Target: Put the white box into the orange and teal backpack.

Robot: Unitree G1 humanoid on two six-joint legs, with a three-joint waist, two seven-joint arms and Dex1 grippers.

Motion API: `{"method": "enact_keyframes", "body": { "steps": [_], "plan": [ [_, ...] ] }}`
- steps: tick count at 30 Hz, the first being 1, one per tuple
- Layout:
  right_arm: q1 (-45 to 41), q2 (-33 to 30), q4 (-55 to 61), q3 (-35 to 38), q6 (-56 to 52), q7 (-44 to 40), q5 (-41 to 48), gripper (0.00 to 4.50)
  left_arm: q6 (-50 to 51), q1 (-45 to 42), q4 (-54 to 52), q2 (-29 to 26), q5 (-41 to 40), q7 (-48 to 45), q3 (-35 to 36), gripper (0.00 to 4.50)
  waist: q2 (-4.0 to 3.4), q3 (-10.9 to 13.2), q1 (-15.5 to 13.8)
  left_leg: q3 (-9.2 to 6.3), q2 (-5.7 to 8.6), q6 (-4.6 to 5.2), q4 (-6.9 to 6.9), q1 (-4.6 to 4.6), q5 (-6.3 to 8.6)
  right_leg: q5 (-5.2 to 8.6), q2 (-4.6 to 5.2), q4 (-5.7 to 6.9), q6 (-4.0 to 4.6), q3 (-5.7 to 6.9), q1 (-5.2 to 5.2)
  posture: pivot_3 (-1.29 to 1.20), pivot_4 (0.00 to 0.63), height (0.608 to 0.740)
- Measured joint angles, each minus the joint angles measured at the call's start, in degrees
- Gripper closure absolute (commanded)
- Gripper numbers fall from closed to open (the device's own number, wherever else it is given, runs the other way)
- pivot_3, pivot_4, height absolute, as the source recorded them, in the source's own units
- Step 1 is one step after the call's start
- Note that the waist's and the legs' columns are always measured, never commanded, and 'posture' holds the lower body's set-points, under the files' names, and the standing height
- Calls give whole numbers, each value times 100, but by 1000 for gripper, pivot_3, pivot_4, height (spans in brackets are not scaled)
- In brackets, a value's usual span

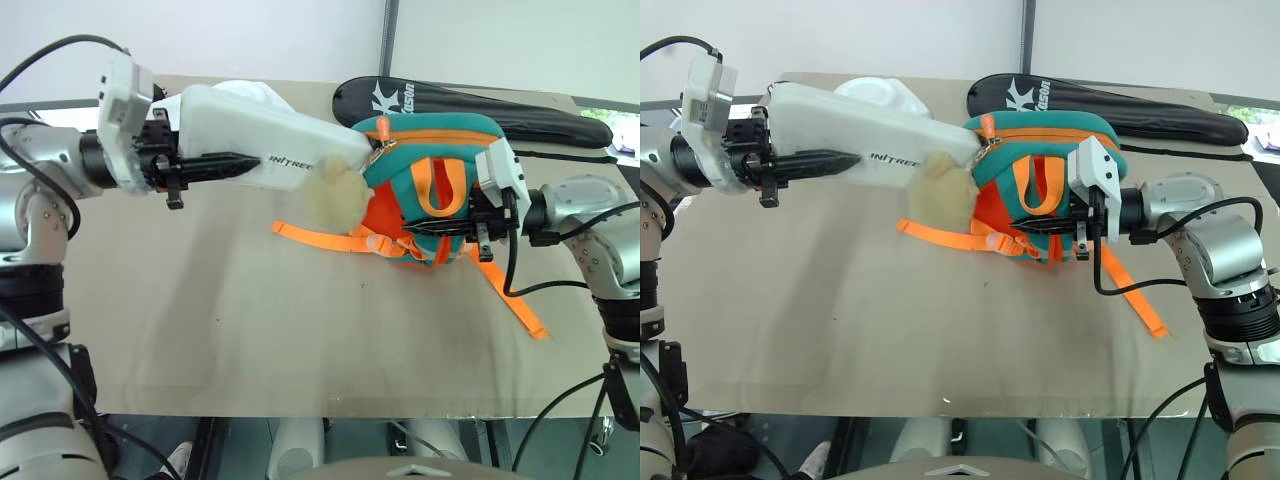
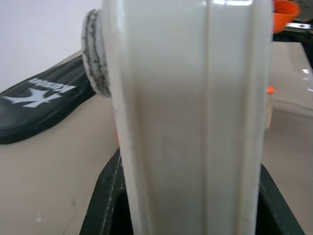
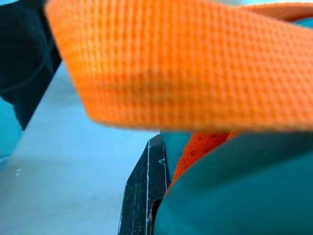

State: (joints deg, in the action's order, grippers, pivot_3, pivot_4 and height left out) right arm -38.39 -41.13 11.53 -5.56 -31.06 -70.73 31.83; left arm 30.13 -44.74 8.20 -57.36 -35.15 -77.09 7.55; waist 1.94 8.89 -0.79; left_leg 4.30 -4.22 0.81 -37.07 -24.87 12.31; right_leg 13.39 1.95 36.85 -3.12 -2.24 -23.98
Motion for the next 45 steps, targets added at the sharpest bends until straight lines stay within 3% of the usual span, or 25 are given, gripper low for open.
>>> {"method": "enact_keyframes", "body": {
  "steps": [7, 19, 25, 31, 35, 39, 42, 44, 45],
  "plan": [
    [41, -142, 96, 1, -20, -212, 161, 4470, -853, -399, 437, 173, 617, -323, -314, 3424, 0, 0, -7, -1, 0, 0, -4, 0, 0, 0, 0, 1, 0, 1, 4, 0, 150, 740],
    [38, 25, 567, 219, -539, -73, 994, 4470, -2427, -554, 151, 1472, 1093, -488, -730, 3424, -2, 0, -2, -6, 0, 1, -15, -2, 0, -1, -2, 7, -1, 2, 6, 0, 150, 740],
    [46, 4, 723, 248, -650, -83, 1268, 4470, -3609, -1356, 954, 1833, 1498, -959, -982, 3424, -1, 2, 17, -3, 0, 2, -24, -4, 0, -2, -4, 7, -3, -5, 7, 0, 150, 740],
    [47, 137, 754, 285, -656, 50, 1372, 4470, -2698, -1310, 758, 1992, 1597, -920, -1375, 3424, -4, 3, 15, -7, -1, 2, -18, -5, 1, -1, -6, 7, -3, -4, 6, 0, 150, 740],
    [193, 339, 915, 260, -500, 483, 1087, 4470, -1345, -637, -5, 2649, 1884, 210, -1922, 3424, -4, 3, -12, -14, -1, 2, -30, -9, 1, -1, -4, 10, -5, 1, 11, 0, 150, 740],
    [524, 347, 1018, 252, -431, 928, 760, 4500, -724, -406, -438, 2731, 2052, 866, -2063, 1581, -4, 3, 31, -14, -1, 2, -29, 4, 0, -2, -8, 22, -5, -5, 11, 0, 150, 740],
    [1006, 260, 1086, 206, -266, 1289, 259, 4500, -289, -32, -776, 2727, 1829, 1370, -1587, 23, -7, 1, 57, -19, -2, 3, -24, 14, 0, 0, -13, 28, -3, -7, 15, 0, 150, 740],
    [1077, 265, 1089, 178, -218, 1378, 133, 4500, 1, 104, -898, 2715, 1547, 1439, -1366, 23, -7, 1, 89, -20, -3, 3, -27, 13, 0, 0, -13, 33, -3, -6, 14, 0, 150, 740],
    [1087, 329, 1101, 177, -214, 1450, 135, 4500, 573, 248, -1140, 2559, 994, 1419, -980, 23, -6, 1, 145, -20, -4, 3, -28, 14, 0, -1, -12, 33, -4, -7, 16, 0, 150, 740]
  ]
}}
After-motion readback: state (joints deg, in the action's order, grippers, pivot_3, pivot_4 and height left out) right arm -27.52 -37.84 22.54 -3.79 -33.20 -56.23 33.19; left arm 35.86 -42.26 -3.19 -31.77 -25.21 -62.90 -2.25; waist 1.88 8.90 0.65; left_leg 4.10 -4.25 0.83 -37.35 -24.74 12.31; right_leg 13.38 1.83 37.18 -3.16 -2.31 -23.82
